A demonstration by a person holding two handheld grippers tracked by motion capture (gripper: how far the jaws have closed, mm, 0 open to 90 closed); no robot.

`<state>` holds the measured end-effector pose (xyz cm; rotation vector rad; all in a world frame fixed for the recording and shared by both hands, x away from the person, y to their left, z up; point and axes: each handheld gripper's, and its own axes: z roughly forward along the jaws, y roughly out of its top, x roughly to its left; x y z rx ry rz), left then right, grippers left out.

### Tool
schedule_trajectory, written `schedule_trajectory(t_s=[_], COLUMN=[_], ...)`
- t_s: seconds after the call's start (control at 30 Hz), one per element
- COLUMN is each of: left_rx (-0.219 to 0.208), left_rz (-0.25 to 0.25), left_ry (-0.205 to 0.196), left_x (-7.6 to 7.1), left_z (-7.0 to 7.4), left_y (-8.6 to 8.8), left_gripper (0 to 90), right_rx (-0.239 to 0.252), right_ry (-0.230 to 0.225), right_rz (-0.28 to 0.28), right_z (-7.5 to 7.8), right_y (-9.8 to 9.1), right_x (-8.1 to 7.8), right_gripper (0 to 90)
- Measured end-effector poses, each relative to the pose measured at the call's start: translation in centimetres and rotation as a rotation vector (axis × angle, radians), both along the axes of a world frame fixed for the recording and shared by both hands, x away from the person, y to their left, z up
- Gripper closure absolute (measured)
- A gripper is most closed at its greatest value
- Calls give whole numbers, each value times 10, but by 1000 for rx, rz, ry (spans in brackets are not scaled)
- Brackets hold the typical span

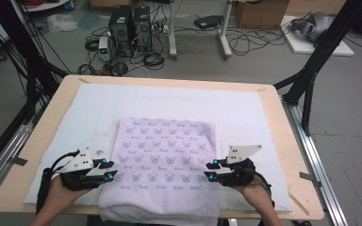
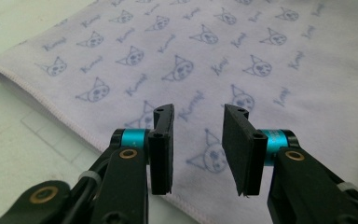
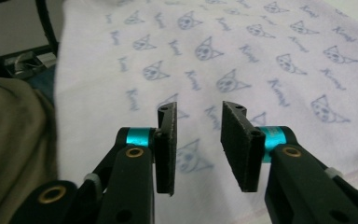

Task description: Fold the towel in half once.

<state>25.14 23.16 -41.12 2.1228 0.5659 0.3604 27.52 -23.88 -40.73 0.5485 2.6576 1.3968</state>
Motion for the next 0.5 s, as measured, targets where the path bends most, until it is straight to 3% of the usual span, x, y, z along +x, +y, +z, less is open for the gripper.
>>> schedule_trajectory(t_s=[0.23, 0.4, 0.5], left_rx=[3, -1, -29], left_rz=[31, 63, 71], left_ry=[5, 14, 32], left_x=[30, 63, 84], left_z=[-2, 2, 3], left_y=[-4, -8, -10], left_gripper=[628, 615, 617], right_rx=[-39, -49, -50], right_ry=[-6, -8, -16], right_rz=[-36, -79, -98], right_z=[-7, -7, -3], right_y=[7, -1, -3], right_x=[30, 53, 71], right_gripper=[636, 640, 631])
